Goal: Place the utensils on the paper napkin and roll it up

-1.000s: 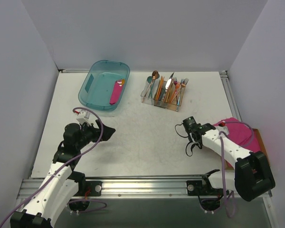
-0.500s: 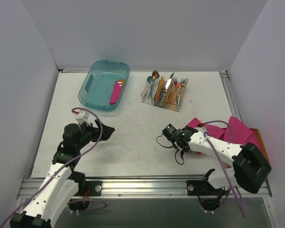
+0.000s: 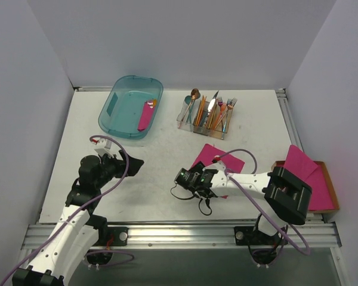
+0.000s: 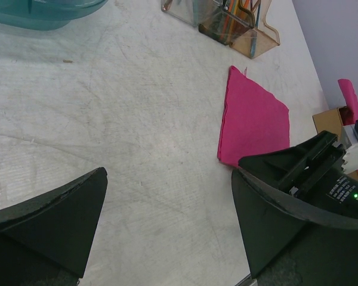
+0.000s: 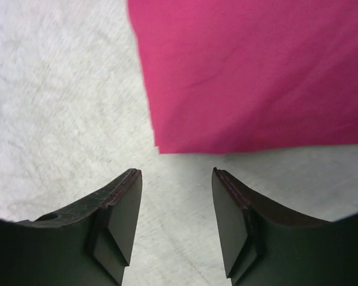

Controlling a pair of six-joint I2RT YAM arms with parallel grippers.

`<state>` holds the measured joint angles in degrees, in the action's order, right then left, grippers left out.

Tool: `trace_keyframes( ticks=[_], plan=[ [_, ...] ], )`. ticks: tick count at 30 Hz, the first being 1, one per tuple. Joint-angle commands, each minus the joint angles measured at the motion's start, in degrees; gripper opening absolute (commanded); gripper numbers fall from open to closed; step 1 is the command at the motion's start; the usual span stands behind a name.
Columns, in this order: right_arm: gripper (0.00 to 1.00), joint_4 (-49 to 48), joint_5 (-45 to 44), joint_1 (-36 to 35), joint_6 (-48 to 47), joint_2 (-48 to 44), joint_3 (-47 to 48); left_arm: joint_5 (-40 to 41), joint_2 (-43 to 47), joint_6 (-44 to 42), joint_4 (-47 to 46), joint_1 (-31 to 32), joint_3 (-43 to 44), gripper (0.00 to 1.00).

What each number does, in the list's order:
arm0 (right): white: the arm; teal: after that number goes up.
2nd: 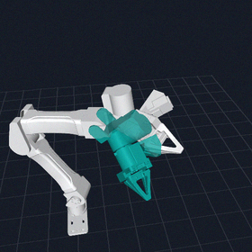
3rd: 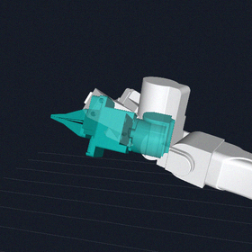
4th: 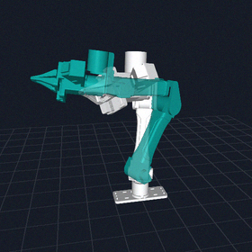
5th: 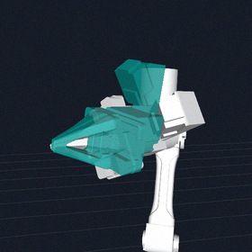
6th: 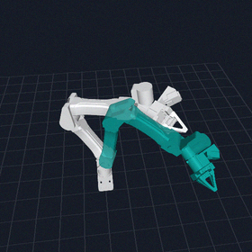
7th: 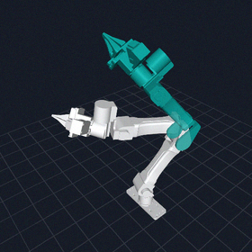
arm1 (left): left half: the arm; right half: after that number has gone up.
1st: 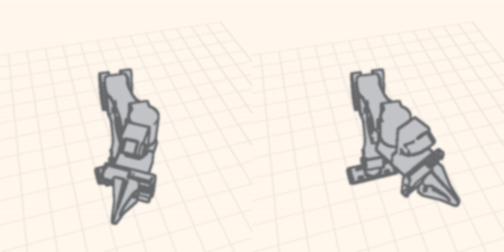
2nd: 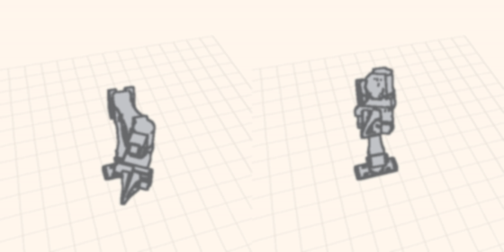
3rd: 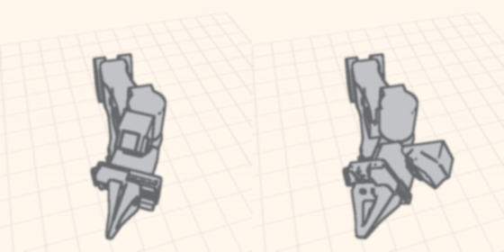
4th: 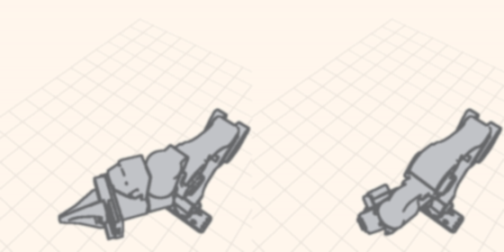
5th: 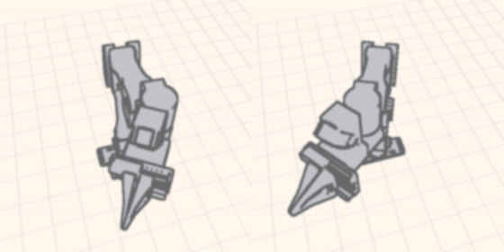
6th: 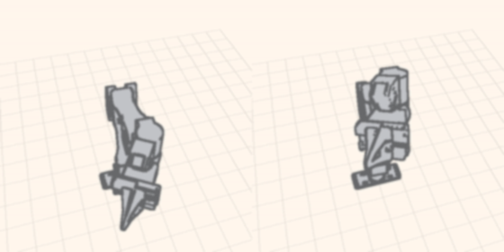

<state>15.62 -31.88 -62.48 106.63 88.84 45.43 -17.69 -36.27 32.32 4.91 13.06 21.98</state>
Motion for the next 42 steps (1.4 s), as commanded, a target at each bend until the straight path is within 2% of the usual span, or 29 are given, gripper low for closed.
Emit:
trace_keyframes(
  ticks=[1,4,8,11,12,13,18,23,34,42],
  plan=[
    [0.52,-1.0,-0.8,-0.5,-5.5,1.3,5.0,0.9,-0.1,-1.0,-2.0,0.2,0.4,0.94],
    [0.56,-1.4,-3.1,-0.5,-11.7,0.5,7.0,1.1,-0.3,-1.2,-2.0,0.3,0.6,0.94],
    [0.52,-1.5,-4.7,3.0,-19.2,-3.6,8.0,0.3,-0.6,-1.5,-2.6,0.5,0.3,0.94],
    [0.42,-3.0,-1.3,7.8,-27.8,-6.5,6.8,-0.2,-1.3,-1.7,-3.7,1.3,0.5,0.94],
    [0.4,-4.2,1.4,11.8,-30.2,-7.0,5.8,-0.4,-1.5,-1.7,-4.0,2.0,0.5,0.94],
    [0.33,-4.3,2.4,13.2,-34.5,-7.4,5.5,-0.4,-1.6,-1.6,-4.0,2.4,0.4,0.94],
    [0.19,-1.3,1.2,15.5,-42.8,-7.3,6.0,3.0,-3.2,-2.2,-6.0,5.5,1.1,0.94],
    [0.0,-1.4,4.4,15.5,-45.6,-2.0,5.2,4.0,-4.7,-2.3,-7.2,7.9,1.0,0.94],
    [0.0,-6.4,5.2,14.2,-45.9,7.6,3.4,5.5,-4.3,-3.7,-6.3,8.9,1.5,0.94],
    [0.0,-7.6,6.1,6.1,-39.7,12.1,6.0,5.6,-4.6,-3.7,-6.5,9.0,1.5,0.94]
  ],
)
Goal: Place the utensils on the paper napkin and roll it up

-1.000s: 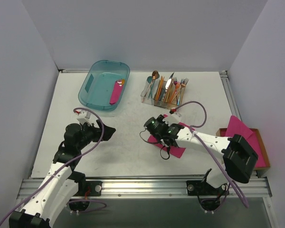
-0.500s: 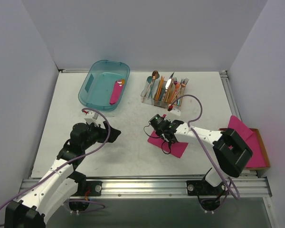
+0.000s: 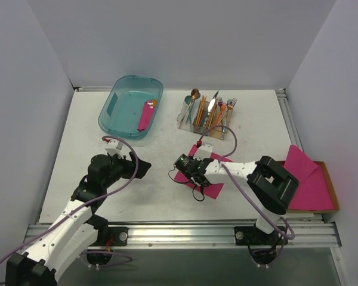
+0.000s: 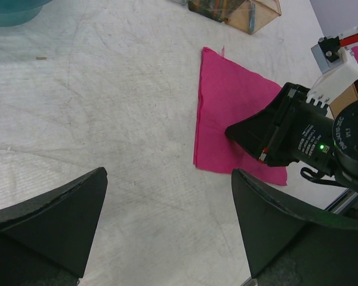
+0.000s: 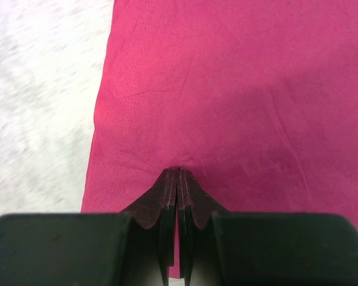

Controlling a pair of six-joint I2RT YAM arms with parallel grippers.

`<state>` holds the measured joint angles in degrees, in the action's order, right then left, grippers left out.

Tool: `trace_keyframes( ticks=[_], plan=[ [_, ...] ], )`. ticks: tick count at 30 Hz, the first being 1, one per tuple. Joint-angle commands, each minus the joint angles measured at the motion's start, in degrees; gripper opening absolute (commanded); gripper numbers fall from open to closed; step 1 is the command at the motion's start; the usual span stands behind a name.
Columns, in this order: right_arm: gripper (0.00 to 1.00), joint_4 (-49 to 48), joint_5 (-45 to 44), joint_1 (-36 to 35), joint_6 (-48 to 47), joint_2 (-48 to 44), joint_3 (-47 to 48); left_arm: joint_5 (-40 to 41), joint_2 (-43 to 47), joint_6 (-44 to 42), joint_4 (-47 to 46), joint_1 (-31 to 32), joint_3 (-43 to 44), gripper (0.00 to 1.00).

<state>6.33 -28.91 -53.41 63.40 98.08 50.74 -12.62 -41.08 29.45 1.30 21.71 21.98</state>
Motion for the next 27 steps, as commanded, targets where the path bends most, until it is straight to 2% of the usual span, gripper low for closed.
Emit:
trace_keyframes(
  ticks=[1,5,8,11,13,17,22,23,27],
  plan=[
    [0.0,1.5,3.4,-3.2,3.8,3.3,1.5,0.5,-0.1,-0.8,-2.9,0.3,1.5,0.94],
    [0.0,1.7,2.9,-2.1,4.0,1.0,3.0,0.3,-0.8,-0.8,-3.2,0.3,1.6,0.94],
    [0.04,5.3,2.3,0.7,2.3,-1.1,6.2,0.4,-0.9,-0.7,-3.5,0.6,1.6,0.94],
    [0.09,6.7,2.5,4.3,-2.2,-3.4,8.8,1.8,-2.1,-0.2,-3.1,1.8,2.2,0.94],
    [0.17,6.2,2.8,6.2,-6.3,-5.2,9.4,2.4,-3.3,0.6,-3.0,3.2,3.1,0.94],
    [0.23,4.3,4.4,15.3,-13.9,-9.8,10.6,8.1,-7.2,3.5,-2.6,7.6,5.4,0.95],
    [0.24,3.3,8.3,25.4,-21.4,-9.3,15.5,13.8,-17.2,7.5,-4.3,16.1,9.4,1.0],
    [0.24,3.1,8.8,26.8,-23.3,-8.7,16.5,14.6,-18.8,7.7,-6.3,17.3,10.6,0.93],
    [0.25,3.0,11.5,33.2,-25.9,-3.3,22.9,17.7,-30.2,11.2,-9.4,21.9,15.5,0.84]
  ],
)
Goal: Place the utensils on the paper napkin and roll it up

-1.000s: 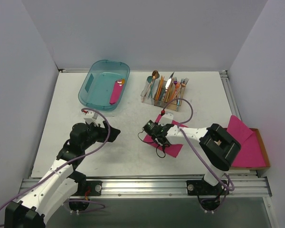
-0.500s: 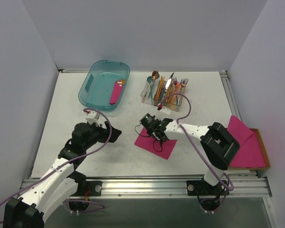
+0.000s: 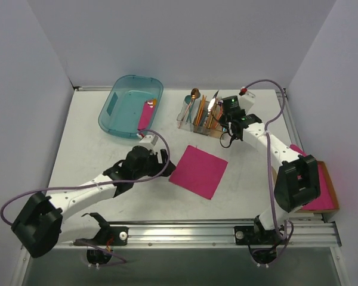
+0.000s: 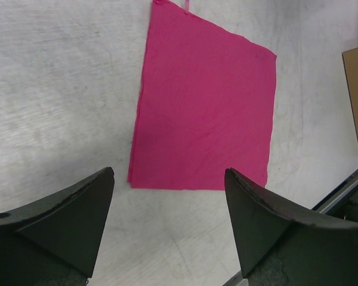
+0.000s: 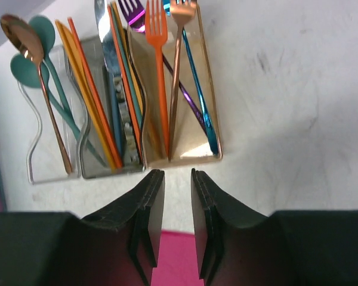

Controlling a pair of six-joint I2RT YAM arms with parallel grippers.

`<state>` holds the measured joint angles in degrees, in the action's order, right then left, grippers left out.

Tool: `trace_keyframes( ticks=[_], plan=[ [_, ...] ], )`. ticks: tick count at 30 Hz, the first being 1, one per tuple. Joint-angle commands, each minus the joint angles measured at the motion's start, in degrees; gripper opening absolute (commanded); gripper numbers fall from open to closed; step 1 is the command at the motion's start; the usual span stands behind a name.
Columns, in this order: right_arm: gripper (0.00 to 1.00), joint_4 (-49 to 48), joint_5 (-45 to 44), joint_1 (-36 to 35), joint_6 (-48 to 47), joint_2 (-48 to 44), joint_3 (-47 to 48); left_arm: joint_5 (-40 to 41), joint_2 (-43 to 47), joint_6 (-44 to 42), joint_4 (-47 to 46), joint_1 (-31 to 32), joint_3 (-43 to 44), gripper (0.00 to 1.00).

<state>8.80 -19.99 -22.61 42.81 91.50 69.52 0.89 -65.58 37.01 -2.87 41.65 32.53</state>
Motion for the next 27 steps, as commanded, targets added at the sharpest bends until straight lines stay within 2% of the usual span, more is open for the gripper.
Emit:
trace_keyframes(
  ticks=[1,3,8,12,24,27],
  plan=[
    [0.26,0.1,3.6,3.2,-5.5,6.0,6.6,4.5,-7.7,4.6,-6.3,2.7,5.9,0.83],
    [0.27,0.2,4.0,5.0,-5.7,8.8,8.9,4.3,-13.2,6.4,-7.9,3.2,8.4,0.76],
    [0.29,-1.9,5.0,7.1,-4.8,16.9,14.8,4.8,-22.2,8.4,-11.2,4.4,13.1,0.69],
    [0.29,-3.3,6.5,7.7,-3.6,22.1,17.8,3.0,-29.1,9.3,-13.6,4.8,15.4,0.59],
    [0.27,-7.4,4.6,8.3,0.1,27.9,19.0,2.7,-36.4,9.3,-14.4,5.8,17.5,0.46],
    [0.22,-7.5,3.7,8.3,0.2,28.8,19.2,2.7,-36.3,8.5,-13.9,5.9,16.9,0.44]
  ],
)
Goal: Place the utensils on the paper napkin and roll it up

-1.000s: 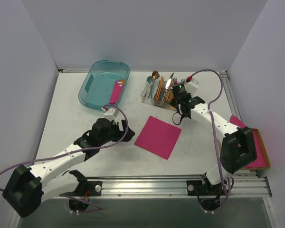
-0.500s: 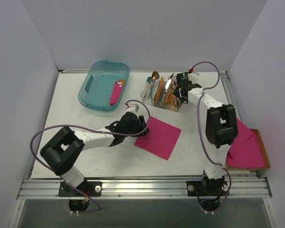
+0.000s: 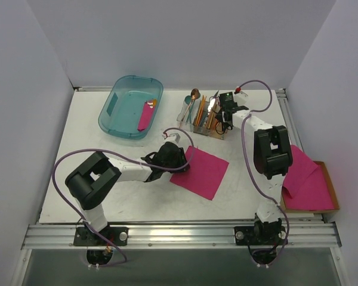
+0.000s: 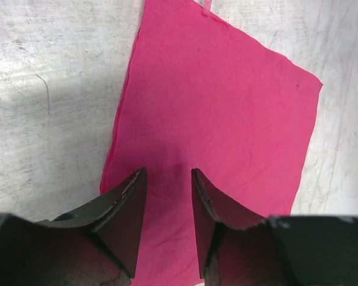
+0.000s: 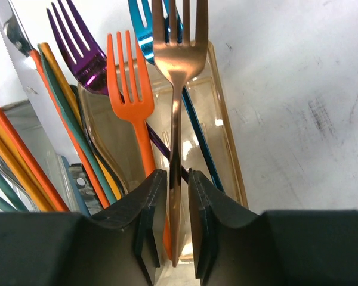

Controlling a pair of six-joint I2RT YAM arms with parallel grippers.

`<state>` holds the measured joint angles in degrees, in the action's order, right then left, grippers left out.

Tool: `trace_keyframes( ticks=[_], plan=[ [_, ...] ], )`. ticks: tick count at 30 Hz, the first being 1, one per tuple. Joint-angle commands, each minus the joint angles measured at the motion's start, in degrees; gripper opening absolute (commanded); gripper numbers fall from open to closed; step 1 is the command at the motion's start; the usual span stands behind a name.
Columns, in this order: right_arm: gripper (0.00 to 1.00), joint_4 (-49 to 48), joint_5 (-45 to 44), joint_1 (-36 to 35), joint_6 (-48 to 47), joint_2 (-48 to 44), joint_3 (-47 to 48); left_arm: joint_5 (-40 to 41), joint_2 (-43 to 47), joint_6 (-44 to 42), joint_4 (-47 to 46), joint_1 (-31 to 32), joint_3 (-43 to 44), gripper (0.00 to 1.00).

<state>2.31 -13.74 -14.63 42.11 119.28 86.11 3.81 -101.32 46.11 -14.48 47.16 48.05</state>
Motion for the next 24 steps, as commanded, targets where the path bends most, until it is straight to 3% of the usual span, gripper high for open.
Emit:
trace_keyframes(
  ticks=[1,10,19,24],
  plan=[
    [0.21,-1.3,-2.8,0.3,0.9,1.0,2.5,-0.6,-0.7,-0.9,-1.5,0.5,1.4,0.44],
    [0.0,-2.0,-2.6,0.7,-0.2,1.0,2.2,-2.1,0.2,-5.7,5.7,-0.3,2.3,0.42],
    [0.0,-4.6,-3.7,0.5,-4.0,-4.1,1.1,-9.9,-0.4,-13.4,6.6,-7.2,1.6,0.46],
    [0.0,-5.9,-3.3,0.7,-5.9,-6.4,1.6,-13.8,-2.4,-19.3,11.9,-8.8,6.4,0.48]
  ],
)
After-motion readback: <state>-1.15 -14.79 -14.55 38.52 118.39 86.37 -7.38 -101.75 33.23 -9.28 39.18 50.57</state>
